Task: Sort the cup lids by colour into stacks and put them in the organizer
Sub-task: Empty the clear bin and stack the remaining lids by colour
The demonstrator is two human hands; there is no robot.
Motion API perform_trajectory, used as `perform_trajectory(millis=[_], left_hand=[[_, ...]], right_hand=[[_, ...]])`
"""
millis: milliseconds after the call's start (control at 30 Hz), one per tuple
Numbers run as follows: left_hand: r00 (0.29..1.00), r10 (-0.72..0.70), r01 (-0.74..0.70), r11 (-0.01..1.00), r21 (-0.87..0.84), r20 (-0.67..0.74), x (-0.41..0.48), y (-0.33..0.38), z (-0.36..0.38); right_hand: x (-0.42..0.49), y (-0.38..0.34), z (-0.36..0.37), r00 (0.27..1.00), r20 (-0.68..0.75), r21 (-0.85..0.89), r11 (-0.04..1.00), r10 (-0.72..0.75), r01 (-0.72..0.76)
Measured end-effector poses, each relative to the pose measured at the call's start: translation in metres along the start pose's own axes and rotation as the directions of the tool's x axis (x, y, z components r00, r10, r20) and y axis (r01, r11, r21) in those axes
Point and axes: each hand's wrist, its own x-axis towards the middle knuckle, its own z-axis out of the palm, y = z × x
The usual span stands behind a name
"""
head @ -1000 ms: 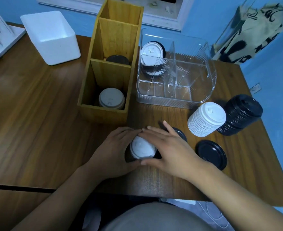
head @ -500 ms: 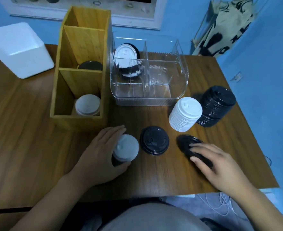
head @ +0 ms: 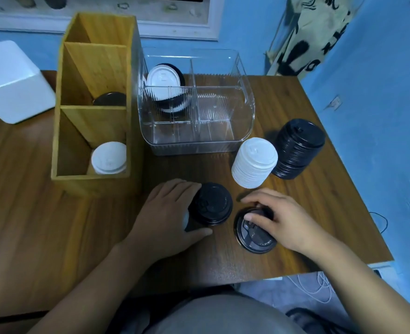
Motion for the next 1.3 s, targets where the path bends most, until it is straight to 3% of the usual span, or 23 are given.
perform_trajectory(millis=[167, 300, 400, 667, 967, 1300], left_hand=[[1.0, -0.015, 0.015, 1.0, 0.008, 0.003, 0.001, 0.0, 0.008], [0.999, -0.047, 0.047, 0.999, 0.008, -0.016, 0.002, -0.001, 0.013], [0.997, -0.065, 0.066, 0.998, 0.013, -0.037, 0.002, -0.001, 0.013], [0.995, -0.092, 0.094, 0.994, -0.059, 0.031, 0.005, -0.002, 0.01], [0.995, -0.089, 0.091, 0.995, -0.051, 0.047, 0.006, -0.002, 0.01], [0.998, -0.063, 0.063, 0.996, -0.067, 0.004, 0.004, 0.002, 0.004]], right_hand=[[-0.033, -0.005, 0.007, 0.974, -0.212, 0.008, 0.997, 0.081, -0.081], [-0.052, -0.017, 0.025, 0.985, -0.133, -0.103, 0.987, 0.112, -0.126], [-0.05, -0.023, 0.04, 0.995, -0.092, -0.172, 0.983, 0.046, -0.061], [-0.05, -0.019, 0.001, 0.996, -0.087, 0.095, 0.995, -0.022, 0.03], [0.032, -0.038, 0.013, 0.981, 0.097, -0.142, 0.973, -0.17, 0.183], [0.048, -0.04, 0.015, 0.955, 0.234, -0.174, 0.959, -0.182, 0.225]])
